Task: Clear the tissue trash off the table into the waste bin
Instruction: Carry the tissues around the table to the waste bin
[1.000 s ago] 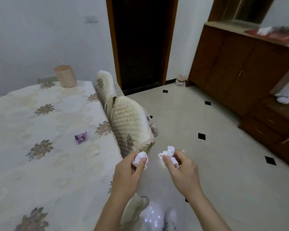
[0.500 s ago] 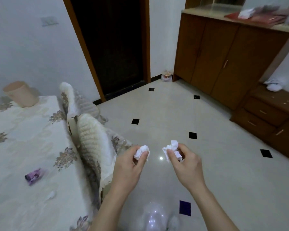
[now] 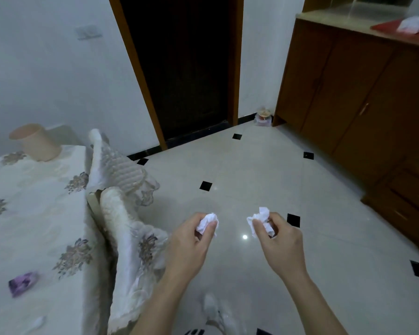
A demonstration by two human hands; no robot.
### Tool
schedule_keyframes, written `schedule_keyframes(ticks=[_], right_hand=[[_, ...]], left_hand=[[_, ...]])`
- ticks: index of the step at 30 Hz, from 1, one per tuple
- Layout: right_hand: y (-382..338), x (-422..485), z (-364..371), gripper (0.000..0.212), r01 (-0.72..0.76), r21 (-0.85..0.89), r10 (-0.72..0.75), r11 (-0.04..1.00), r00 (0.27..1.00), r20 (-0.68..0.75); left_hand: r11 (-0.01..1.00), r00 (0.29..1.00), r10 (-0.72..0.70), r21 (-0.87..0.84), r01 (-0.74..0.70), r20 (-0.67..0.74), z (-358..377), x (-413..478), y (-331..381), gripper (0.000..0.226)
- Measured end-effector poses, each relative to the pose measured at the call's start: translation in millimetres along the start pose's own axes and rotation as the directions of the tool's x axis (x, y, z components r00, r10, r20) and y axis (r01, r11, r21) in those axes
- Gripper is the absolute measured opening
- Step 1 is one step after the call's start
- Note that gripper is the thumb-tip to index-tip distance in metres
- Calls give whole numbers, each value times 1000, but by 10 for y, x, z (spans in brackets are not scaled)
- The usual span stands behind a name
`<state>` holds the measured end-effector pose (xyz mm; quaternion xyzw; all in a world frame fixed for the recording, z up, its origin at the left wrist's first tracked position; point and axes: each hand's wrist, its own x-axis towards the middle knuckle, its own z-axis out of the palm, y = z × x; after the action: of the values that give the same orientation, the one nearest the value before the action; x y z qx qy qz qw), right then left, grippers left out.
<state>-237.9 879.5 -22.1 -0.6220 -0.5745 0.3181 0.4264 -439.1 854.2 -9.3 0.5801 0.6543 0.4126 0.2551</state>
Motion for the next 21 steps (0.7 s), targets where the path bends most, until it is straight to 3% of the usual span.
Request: schedule_keyframes(ticks=[14, 21], right_hand=[[-82, 2000, 839, 16, -1, 19, -1, 1000, 992, 126], [-383, 3286, 1623, 15, 68, 11, -69, 998, 980, 189]], left_hand=[[986, 991, -129, -113, 124, -34, 273, 1913, -373, 14], [993, 990, -108, -56, 104, -88, 112, 3216, -571, 13]])
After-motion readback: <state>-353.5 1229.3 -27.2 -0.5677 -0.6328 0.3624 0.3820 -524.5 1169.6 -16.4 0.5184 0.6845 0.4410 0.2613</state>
